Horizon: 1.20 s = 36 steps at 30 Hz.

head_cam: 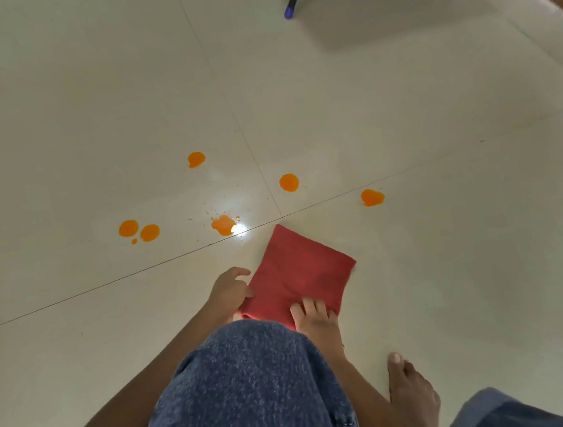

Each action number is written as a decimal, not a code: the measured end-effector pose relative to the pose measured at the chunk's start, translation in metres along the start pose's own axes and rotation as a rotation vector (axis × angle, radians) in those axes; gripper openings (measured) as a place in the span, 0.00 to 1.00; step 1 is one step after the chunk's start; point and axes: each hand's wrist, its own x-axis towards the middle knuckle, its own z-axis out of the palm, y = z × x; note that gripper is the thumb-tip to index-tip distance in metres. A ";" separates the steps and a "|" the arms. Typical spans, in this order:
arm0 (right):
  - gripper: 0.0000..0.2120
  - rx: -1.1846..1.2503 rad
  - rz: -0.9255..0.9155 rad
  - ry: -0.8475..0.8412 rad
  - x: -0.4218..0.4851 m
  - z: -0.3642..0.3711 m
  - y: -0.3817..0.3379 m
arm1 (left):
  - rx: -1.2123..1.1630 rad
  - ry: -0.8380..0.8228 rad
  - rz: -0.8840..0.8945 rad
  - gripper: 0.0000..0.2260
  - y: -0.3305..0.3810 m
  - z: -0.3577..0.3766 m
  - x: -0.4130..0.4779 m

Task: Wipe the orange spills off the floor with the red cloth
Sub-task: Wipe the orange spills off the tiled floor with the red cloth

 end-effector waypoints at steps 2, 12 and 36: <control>0.13 0.173 0.019 -0.005 0.006 -0.013 0.011 | -0.001 0.013 -0.009 0.11 0.003 0.001 -0.003; 0.21 0.142 0.047 0.392 0.062 -0.095 0.059 | -0.323 -0.125 0.262 0.11 0.023 0.005 0.009; 0.24 -0.023 -0.131 0.419 0.190 -0.032 -0.032 | 1.155 0.347 0.414 0.51 -0.090 -0.105 0.049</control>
